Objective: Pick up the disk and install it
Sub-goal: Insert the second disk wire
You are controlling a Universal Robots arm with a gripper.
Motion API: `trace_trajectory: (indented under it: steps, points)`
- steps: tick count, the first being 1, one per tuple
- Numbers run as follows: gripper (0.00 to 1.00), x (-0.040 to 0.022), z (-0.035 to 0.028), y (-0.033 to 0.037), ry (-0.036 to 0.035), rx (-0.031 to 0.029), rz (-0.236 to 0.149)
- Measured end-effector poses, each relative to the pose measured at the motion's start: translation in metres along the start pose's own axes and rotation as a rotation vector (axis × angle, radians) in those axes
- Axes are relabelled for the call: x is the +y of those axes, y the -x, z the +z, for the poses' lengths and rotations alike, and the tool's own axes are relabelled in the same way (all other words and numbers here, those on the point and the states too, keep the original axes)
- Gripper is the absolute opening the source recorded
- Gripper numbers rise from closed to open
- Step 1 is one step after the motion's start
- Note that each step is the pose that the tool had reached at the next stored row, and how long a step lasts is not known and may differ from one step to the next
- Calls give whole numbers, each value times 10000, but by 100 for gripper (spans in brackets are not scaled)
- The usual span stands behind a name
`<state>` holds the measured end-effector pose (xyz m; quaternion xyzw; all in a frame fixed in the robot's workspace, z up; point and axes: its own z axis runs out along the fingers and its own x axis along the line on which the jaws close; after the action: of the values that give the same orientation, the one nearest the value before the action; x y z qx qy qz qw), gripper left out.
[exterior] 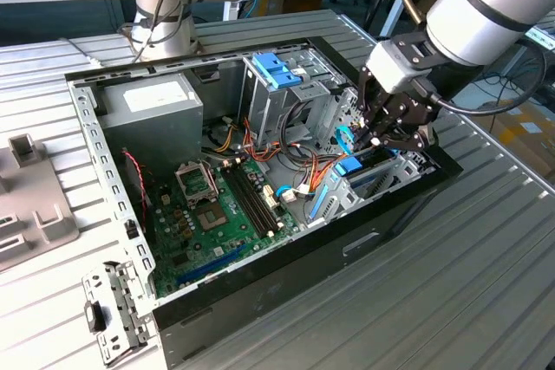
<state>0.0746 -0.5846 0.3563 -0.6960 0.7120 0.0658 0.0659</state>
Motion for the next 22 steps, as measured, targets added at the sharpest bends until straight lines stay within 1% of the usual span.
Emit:
trace_trajectory:
  steps: [1,2,3,4,5,8,12,14,16,22]
  points:
    - [16,1,1,0,-188,-4,-36]
    - [16,2,3,-1,-426,-10,-81]
    - [16,3,5,-1,-679,-16,-128]
    - [16,5,7,-1,-892,-20,-168]
    - [16,5,7,-2,-966,-21,-183]
    - [16,5,6,-1,-997,-31,-189]
    - [16,7,13,-16,-997,-33,-188]
    - [16,7,32,-28,-997,-33,-191]
    - [16,4,42,-31,-993,-33,-209]
    - [16,-15,46,-31,-993,-35,-211]
